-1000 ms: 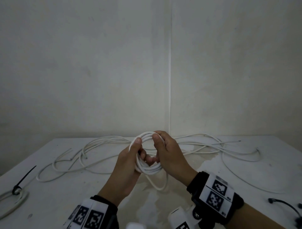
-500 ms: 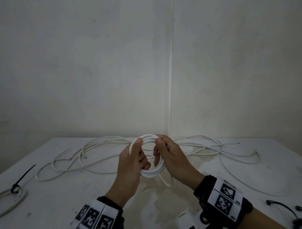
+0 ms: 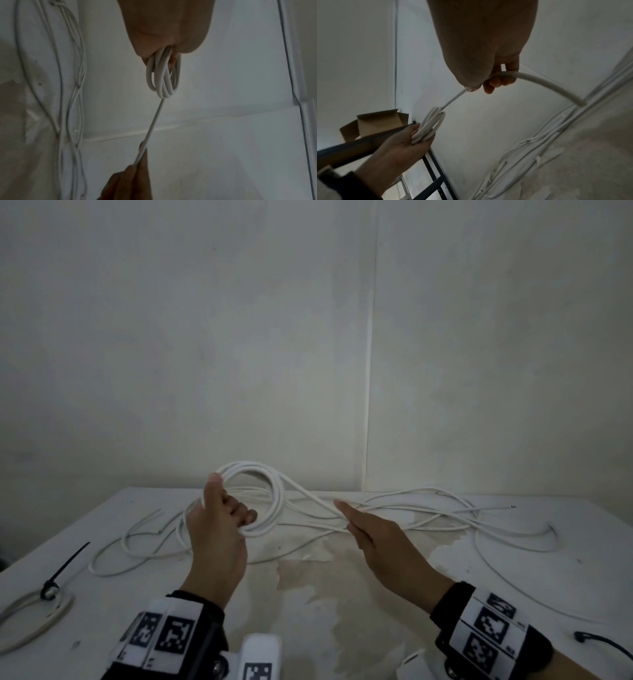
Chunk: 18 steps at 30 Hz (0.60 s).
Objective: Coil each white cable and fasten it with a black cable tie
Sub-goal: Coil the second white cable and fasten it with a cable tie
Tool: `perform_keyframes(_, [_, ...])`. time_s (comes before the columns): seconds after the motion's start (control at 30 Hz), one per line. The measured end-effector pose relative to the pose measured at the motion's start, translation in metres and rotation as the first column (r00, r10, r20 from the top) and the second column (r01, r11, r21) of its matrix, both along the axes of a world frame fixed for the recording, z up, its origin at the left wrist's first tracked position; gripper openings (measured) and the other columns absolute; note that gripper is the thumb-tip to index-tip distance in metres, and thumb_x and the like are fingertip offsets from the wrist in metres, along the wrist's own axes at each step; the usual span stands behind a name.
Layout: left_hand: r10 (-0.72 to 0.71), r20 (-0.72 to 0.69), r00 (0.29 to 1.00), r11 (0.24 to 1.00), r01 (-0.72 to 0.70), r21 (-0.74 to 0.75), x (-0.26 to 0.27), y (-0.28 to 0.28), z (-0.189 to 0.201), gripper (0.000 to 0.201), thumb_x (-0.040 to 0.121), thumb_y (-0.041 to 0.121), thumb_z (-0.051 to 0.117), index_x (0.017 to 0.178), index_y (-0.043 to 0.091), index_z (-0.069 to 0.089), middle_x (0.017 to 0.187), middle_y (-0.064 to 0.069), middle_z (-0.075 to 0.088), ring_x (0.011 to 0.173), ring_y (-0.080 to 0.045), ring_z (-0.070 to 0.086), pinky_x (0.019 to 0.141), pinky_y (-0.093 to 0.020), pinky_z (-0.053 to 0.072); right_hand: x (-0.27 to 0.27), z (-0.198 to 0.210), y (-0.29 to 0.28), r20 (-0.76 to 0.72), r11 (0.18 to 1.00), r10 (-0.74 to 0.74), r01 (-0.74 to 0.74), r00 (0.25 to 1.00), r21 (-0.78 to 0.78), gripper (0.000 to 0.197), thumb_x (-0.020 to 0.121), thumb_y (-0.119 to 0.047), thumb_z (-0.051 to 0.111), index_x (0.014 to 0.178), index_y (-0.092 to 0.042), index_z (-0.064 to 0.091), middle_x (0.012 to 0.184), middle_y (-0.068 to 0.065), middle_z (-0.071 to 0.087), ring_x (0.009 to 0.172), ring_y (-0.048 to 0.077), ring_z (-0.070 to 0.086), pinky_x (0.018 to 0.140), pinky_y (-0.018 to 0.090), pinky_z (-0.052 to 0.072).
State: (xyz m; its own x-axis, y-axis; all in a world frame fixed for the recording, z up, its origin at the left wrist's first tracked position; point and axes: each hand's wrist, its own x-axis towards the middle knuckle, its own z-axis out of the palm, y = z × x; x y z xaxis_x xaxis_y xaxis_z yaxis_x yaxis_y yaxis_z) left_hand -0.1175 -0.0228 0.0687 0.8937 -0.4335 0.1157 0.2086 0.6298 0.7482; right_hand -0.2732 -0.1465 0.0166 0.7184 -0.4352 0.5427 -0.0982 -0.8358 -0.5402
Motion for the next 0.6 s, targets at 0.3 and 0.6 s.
perform_keyframes(0.3, [0.244, 0.079, 0.966, 0.97, -0.245, -0.006, 0.022, 0.01, 0.013, 0.037, 0.094, 0.026, 0.045, 0.061, 0.018, 0.032, 0.039, 0.011, 0.029, 0.037, -0.007, 0.027, 0.042, -0.022, 0.031, 0.008, -0.004, 0.008, -0.044, 0.742, -0.276, 0.184, 0.96, -0.645, 0.031, 0.078, -0.032, 0.041, 0.091, -0.027, 0.069, 0.061, -0.007, 0.056, 0.044, 0.012, 0.055, 0.033, 0.017, 0.026])
perform_keyframes(0.6, [0.041, 0.645, 0.763, 0.88, -0.333, 0.338, -0.01, 0.001, -0.021, 0.022, 0.092, 0.032, 0.049, 0.072, 0.024, 0.047, 0.064, 0.003, 0.049, 0.056, -0.01, 0.045, 0.053, -0.026, 0.038, 0.01, 0.028, 0.059, -0.047, 0.661, 0.085, -0.091, 0.995, -0.745, 0.021, 0.09, -0.033, 0.044, 0.085, -0.026, 0.064, 0.065, -0.007, 0.058, 0.046, 0.012, 0.053, 0.038, 0.018, 0.023])
